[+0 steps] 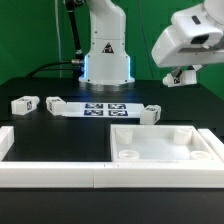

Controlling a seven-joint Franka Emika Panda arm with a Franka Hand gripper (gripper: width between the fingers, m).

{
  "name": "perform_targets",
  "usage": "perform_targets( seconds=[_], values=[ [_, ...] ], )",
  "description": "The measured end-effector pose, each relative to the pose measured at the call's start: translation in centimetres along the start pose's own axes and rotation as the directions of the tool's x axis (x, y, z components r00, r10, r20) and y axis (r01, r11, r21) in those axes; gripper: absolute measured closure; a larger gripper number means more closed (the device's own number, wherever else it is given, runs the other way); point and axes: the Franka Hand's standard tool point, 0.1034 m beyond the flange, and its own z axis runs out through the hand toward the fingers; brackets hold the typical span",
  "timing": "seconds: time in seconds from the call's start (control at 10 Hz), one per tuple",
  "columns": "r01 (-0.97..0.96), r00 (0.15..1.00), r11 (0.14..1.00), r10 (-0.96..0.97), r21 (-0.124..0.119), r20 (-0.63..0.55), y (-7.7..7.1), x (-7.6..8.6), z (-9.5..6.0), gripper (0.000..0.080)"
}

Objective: Assemble square table

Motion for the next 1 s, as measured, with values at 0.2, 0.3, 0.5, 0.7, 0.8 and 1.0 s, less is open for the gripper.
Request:
perform_targets(
  seconds=[0.2, 0.3, 0.5, 0.7, 0.8, 1.0],
  values=[
    [0.01, 0.99, 0.999, -0.005, 0.033, -0.141, 3.4, 1.6, -4.8, 0.0509],
    [-0.007, 0.978, 0.999, 0.016, 0.044, -0.206, 4.2, 2.4, -6.5, 0.0509],
    [-0.04, 0.939, 0.998, 0.055, 0.052, -0.341, 6.2, 4.2, -10.7, 0.0509],
    [-0.052, 0.884, 0.998, 0.065, 0.04, -0.463, 6.7, 4.5, -11.6, 0.0509],
    [-0.056, 0.85, 0.998, 0.066, 0.034, -0.523, 6.8, 4.7, -11.6, 0.0509],
    [-0.066, 0.764, 0.998, 0.065, 0.022, -0.642, 7.0, 5.0, -11.8, 0.0509]
  ],
)
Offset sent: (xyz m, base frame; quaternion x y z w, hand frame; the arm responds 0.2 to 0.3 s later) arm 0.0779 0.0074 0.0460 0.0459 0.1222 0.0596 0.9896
